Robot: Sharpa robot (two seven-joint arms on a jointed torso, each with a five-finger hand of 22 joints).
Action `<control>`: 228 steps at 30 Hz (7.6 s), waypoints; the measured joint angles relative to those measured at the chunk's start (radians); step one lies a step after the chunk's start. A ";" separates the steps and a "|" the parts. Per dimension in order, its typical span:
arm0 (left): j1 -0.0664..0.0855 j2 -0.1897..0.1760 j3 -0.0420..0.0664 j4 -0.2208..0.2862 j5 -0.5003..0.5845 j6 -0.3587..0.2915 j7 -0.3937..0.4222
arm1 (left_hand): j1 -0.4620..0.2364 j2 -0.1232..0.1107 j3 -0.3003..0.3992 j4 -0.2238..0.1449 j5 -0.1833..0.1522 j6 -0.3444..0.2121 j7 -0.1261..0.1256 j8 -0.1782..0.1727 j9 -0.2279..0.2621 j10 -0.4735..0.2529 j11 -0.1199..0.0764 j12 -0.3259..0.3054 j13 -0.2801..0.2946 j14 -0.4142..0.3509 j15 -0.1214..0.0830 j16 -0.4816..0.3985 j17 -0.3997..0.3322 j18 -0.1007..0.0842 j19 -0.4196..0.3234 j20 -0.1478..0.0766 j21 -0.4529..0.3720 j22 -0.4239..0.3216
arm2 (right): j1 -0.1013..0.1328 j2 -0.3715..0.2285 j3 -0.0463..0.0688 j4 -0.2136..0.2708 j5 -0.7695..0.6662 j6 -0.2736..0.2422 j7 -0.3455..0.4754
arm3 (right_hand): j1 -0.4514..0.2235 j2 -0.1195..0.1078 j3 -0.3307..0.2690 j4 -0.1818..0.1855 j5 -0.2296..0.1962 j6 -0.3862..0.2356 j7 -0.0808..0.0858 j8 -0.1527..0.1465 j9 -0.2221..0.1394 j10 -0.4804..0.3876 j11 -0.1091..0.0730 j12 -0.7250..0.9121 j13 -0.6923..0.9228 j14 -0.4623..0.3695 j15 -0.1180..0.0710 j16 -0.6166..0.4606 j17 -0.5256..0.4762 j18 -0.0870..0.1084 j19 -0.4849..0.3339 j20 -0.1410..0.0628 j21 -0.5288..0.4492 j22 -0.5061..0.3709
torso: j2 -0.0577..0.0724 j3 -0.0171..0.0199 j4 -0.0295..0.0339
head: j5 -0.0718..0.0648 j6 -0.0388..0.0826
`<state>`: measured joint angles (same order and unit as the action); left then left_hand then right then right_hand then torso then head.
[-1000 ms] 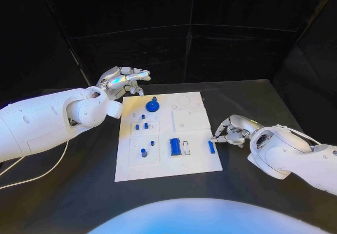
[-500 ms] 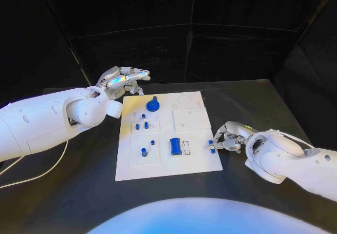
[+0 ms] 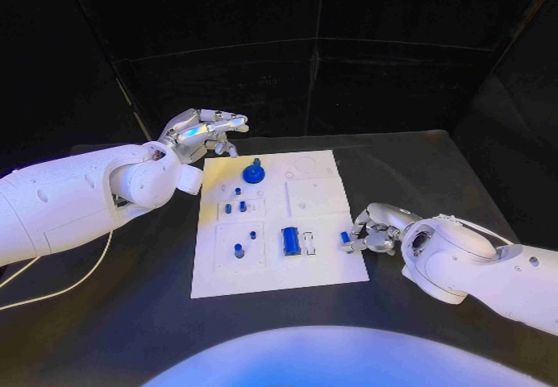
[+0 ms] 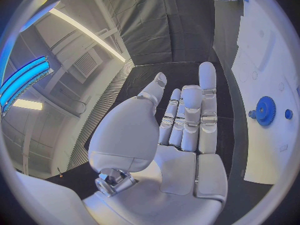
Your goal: Assemble the parts on the task board
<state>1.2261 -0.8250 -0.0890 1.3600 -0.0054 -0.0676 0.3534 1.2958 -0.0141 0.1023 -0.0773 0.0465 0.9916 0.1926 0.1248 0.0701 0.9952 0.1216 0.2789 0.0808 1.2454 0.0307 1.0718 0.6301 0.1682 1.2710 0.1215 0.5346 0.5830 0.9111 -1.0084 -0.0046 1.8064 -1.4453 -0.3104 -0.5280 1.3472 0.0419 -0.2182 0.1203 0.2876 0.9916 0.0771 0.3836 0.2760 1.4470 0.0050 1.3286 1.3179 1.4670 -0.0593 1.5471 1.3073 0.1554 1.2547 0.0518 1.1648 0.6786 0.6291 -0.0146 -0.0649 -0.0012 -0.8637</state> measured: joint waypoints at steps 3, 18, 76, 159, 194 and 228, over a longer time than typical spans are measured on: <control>0.000 0.000 0.000 0.000 0.000 0.000 0.000 | 0.000 0.000 0.000 0.000 0.000 0.000 0.000 0.000 0.000 0.000 0.000 0.000 0.000 0.000 0.000 0.000 0.000 0.000 0.000 0.000 0.000 0.000 | 0.000 0.008 0.001 -0.004 -0.012 0.004 -0.001 | 0.045 0.009 0.018 -0.025 -0.023 0.001 -0.001 0.003 0.001 -0.001 0.000 0.000 0.056 0.000 0.000 0.000 0.000 0.000 -0.002 -0.006 0.000 0.002 | 0.000 0.0000 0.0000 | -0.001 0.000; 0.000 0.000 0.000 0.000 0.000 0.001 -0.001 | 0.005 0.005 -0.009 0.001 0.000 0.000 0.000 0.004 0.000 -0.007 0.001 0.004 0.001 0.000 0.000 0.000 -0.003 0.000 0.002 0.002 0.000 -0.001 | 0.001 0.040 0.004 -0.017 -0.071 0.010 -0.009 | 0.078 -0.011 0.095 -0.093 -0.021 0.007 0.000 -0.024 -0.007 -0.006 -0.005 -0.012 0.101 -0.002 -0.009 -0.004 0.000 0.000 0.000 -0.007 -0.004 0.002 | 0.000 0.0002 0.0020 | 0.001 0.000; 0.001 -0.001 0.000 0.008 -0.001 0.001 -0.006 | 0.006 0.006 -0.013 0.001 0.000 0.000 0.000 0.005 0.000 -0.009 0.002 0.008 0.001 0.000 0.000 0.004 -0.006 0.000 0.004 0.004 0.000 -0.001 | -0.004 0.148 -0.001 -0.005 0.182 -0.102 -0.012 | -0.074 -0.073 0.239 0.069 0.240 0.057 -0.005 -0.089 -0.010 0.016 -0.012 0.023 -0.010 0.000 -0.014 0.004 0.000 0.000 0.014 -0.014 0.012 0.043 | 0.000 0.0000 0.0002 | 0.014 -0.009; 0.002 0.003 -0.001 0.002 -0.007 0.007 -0.014 | 0.006 0.006 -0.013 0.001 0.000 0.000 0.000 0.004 0.000 -0.009 0.002 0.008 0.001 0.000 0.000 0.004 -0.006 0.000 0.004 0.004 0.000 -0.001 | -0.004 0.132 -0.001 -0.012 0.175 -0.002 0.011 | -0.074 -0.029 0.077 0.094 -0.017 0.074 -0.022 -0.039 0.117 0.020 -0.023 0.023 -0.007 0.000 -0.021 0.004 0.000 0.000 0.021 -0.021 0.008 0.040 | 0.001 0.0004 0.0000 | 0.016 -0.009; 0.002 0.011 -0.004 -0.016 -0.008 0.004 -0.012 | 0.017 0.017 -0.048 0.006 0.000 -0.056 -0.002 0.004 -0.002 -0.025 0.003 0.024 0.001 -0.052 0.005 -0.034 -0.087 0.000 -0.010 0.008 -0.019 -0.013 | 0.061 0.111 -0.002 -0.105 0.557 -0.057 0.375 | -0.064 0.021 -0.011 0.085 -0.200 -0.098 0.040 -0.117 0.115 -0.161 0.030 -0.291 -0.179 -0.001 0.017 -0.215 -0.121 0.016 -0.131 0.016 -0.219 -0.279 | -0.016 -0.0069 0.0022 | 0.013 0.017; -0.056 0.103 0.009 -0.092 0.071 -0.150 0.086 | -0.480 0.022 -0.105 0.064 -0.035 -0.431 -0.106 -0.113 -0.061 -0.444 0.001 -0.172 -0.073 -0.743 0.070 -0.835 -0.521 -0.052 -0.784 0.030 -0.515 -0.404 | 0.167 0.296 0.003 -0.444 1.187 -0.119 0.871 | -0.497 0.065 0.052 -0.117 -0.243 -0.451 0.051 -0.335 -0.165 -0.866 0.086 -1.149 -1.183 -0.819 0.098 -1.442 -1.177 -0.024 -0.727 0.096 -0.965 -0.669 | -0.074 -0.0066 0.0272 | 0.009 0.191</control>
<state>1.1700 -0.7223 -0.0799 1.2683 0.0653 -0.2177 0.4393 0.8156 0.0075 -0.0026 -0.0135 0.0114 0.5601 0.0866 0.0120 0.0087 0.5511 0.1223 0.1071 0.0083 0.5024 0.1002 0.2371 0.1092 0.1157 0.4866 0.1518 0.0198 0.1790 1.0778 -0.7121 -0.0016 1.3624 -0.2583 -0.4297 0.3431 0.8499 0.1065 -0.1659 0.0034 0.0446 0.5404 0.1279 0.0487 0.1114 0.5811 0.0910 0.1795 0.1345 0.6482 0.0387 0.1047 0.1302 0.1314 0.5278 0.1479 0.1993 0.0091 0.5551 -0.0212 -0.0377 0.0074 -0.6727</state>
